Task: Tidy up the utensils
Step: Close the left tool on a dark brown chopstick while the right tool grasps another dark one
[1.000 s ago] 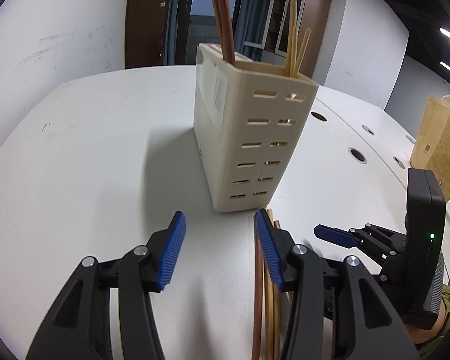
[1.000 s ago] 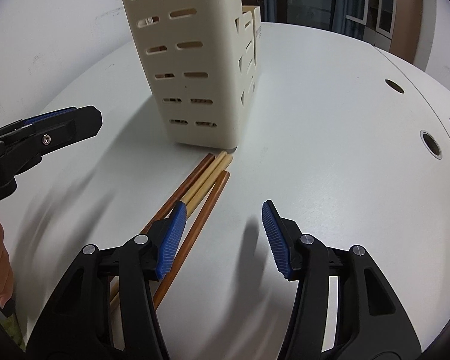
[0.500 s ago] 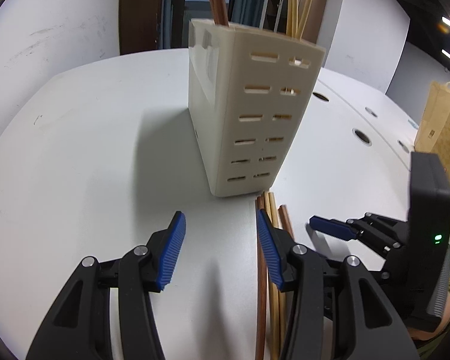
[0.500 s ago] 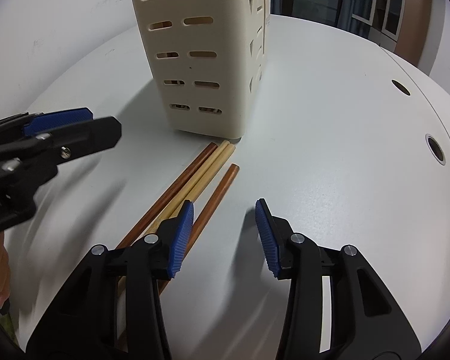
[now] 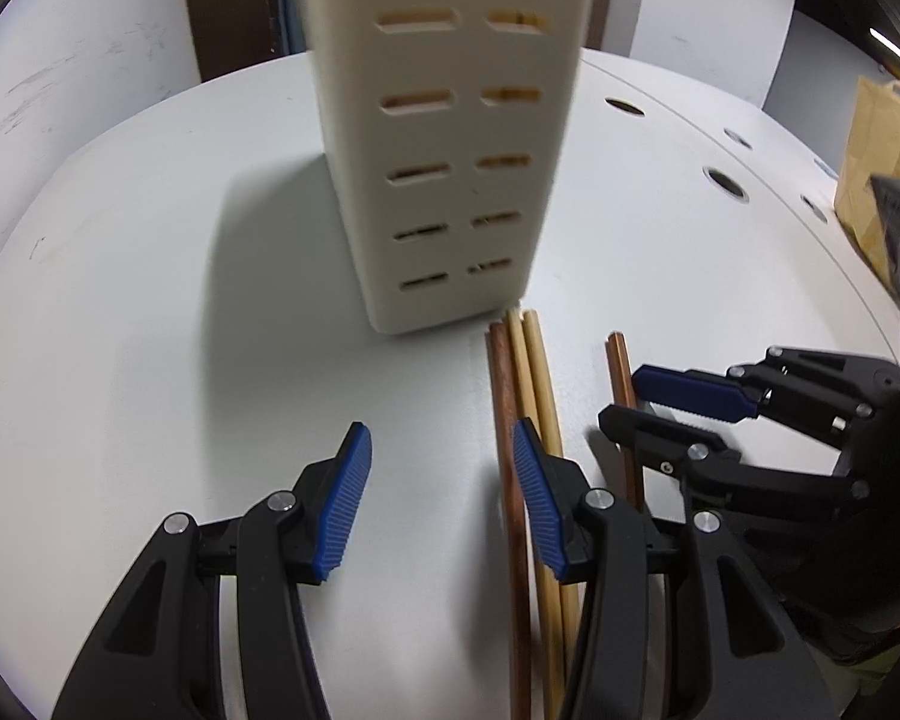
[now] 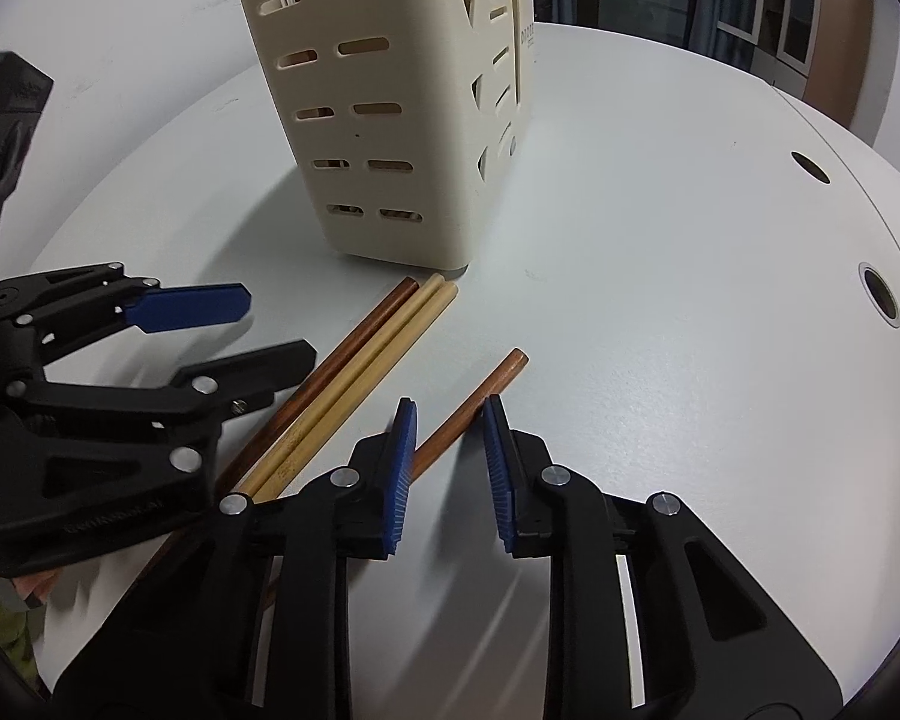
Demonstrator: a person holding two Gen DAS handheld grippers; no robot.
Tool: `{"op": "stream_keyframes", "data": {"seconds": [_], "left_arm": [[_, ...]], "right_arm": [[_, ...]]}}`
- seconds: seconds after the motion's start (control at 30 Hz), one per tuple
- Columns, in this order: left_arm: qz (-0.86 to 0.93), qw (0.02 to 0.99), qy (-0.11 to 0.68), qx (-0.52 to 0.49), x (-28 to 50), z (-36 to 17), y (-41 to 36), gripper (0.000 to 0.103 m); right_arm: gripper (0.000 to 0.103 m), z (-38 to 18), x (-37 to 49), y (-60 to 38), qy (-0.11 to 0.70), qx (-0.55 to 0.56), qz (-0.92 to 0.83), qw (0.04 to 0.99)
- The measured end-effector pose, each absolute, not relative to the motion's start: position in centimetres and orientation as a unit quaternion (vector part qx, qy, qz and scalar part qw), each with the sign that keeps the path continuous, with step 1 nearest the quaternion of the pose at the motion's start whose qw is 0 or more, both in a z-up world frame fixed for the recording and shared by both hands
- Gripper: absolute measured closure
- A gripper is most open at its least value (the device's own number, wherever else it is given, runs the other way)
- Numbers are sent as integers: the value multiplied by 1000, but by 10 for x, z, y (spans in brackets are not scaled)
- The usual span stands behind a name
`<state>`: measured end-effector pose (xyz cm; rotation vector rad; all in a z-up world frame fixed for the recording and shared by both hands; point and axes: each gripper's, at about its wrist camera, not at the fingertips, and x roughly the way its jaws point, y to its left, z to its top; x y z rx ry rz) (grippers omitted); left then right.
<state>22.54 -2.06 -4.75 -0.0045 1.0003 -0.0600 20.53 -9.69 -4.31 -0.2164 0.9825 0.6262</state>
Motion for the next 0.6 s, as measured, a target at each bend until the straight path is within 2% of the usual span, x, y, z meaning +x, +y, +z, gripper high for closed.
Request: {"op": "stream_keyframes", "data": {"seconds": [0.13,0.5,0.57,0.6], "left_arm": [[-28,873,487,8,229,-54,-25,55],[-22,863,505,12,237,-57,-27,55],[-26,856,516,17,244,-56,-28,57],[-29,853,520,19,246,-55,-28,62]], "right_arm": [[87,-41,209,-100,465,-100,295,829],[88,-42,214,-101,465,-102,294,829],[88,-42,214,-101,465,-101,295,829],[89,-41,212,-102,465,-100,295,829]]}}
